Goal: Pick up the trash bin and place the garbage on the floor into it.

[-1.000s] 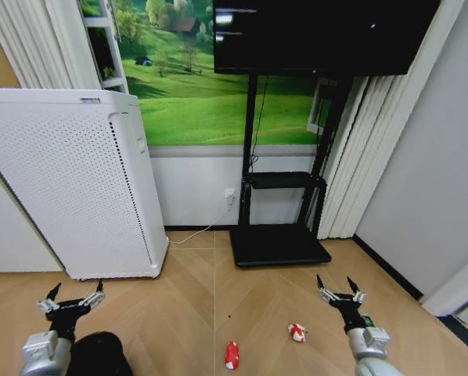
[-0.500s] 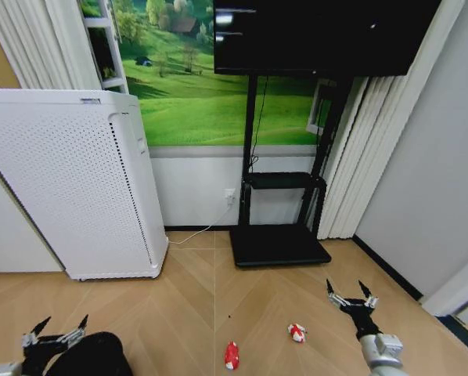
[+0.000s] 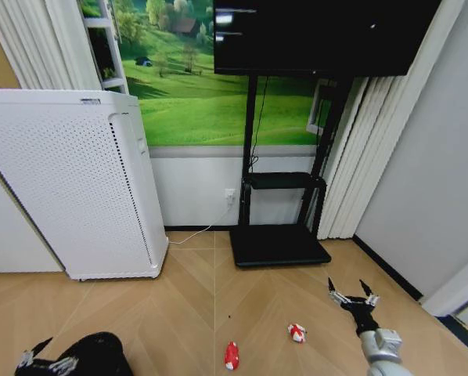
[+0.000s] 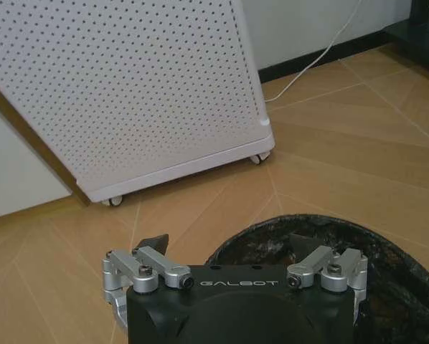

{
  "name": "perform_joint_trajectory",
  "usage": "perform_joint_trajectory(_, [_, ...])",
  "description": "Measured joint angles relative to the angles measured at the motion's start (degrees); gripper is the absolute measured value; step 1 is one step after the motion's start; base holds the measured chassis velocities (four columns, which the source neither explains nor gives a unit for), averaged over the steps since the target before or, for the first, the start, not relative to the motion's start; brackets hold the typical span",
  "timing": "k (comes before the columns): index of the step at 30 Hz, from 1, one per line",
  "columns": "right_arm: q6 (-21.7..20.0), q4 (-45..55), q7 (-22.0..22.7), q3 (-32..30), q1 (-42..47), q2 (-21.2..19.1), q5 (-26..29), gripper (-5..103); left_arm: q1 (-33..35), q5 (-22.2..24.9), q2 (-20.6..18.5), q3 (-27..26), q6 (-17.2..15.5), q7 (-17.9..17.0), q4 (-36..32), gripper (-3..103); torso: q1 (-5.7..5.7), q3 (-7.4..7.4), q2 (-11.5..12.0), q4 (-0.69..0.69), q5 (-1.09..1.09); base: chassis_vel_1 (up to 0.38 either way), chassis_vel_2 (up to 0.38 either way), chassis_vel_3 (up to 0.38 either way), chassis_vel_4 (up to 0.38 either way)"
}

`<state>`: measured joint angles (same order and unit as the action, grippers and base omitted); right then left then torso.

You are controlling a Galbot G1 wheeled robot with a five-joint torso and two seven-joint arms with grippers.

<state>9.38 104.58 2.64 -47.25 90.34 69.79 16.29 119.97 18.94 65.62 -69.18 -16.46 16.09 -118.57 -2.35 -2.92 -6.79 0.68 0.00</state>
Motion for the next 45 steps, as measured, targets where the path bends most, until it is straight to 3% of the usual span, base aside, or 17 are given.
perform_joint_trajectory(4, [0.0,-0.32,0.08,0.18,-0.34,-0.06,0.14,100,0.92,0.11,2.03,0.82,0.57,-1.84,0.47,97,0.0,-0.01,-0.01,-0.05,0.01,0.0,0.0,0.0,0.0])
perform_joint_trajectory(10, [-0.02,-0.37,0.23,0.56,-0.31,0.51,-0.19,100,1.83,0.62,2.65,1.33,1.13,-3.99,1.3,98,-0.01,-0.02,-0.02,0.01,0.0,0.0,0.0,0.0,0.0])
perform_joint_trajectory(16, [-0.22,-0.51,0.39,1.73,-1.07,0.61,-0.58,100,2.66,1.03,1.01,-1.57,2.17,-5.15,5.12,98,-0.01,-0.03,-0.04,-0.03,0.0,0.0,0.0,0.0,0.0])
perform_joint_trajectory(23, [-0.25,-1.32,0.45,2.77,-1.9,1.02,-1.17,100,-1.79,-0.56,-0.59,-3.25,1.86,-5.33,11.64,98,-0.01,-0.04,-0.04,-0.02,-0.01,0.0,0.0,0.0,0.0])
perform_joint_trajectory(41, [-0.37,-1.7,0.41,3.13,-2.1,1.26,-1.96,100,-6.91,-2.06,-0.38,6.79,1.06,-5.36,14.81,98,-0.02,-0.05,-0.06,-0.02,0.0,0.0,0.0,0.0,0.0])
perform_joint_trajectory(45, [-0.37,-1.7,0.41,3.09,-2.09,1.24,-1.97,100,-6.9,-2.12,-0.32,7.02,0.99,-5.34,14.93,98,-0.02,-0.05,-0.06,-0.02,0.0,0.0,0.0,0.0,0.0])
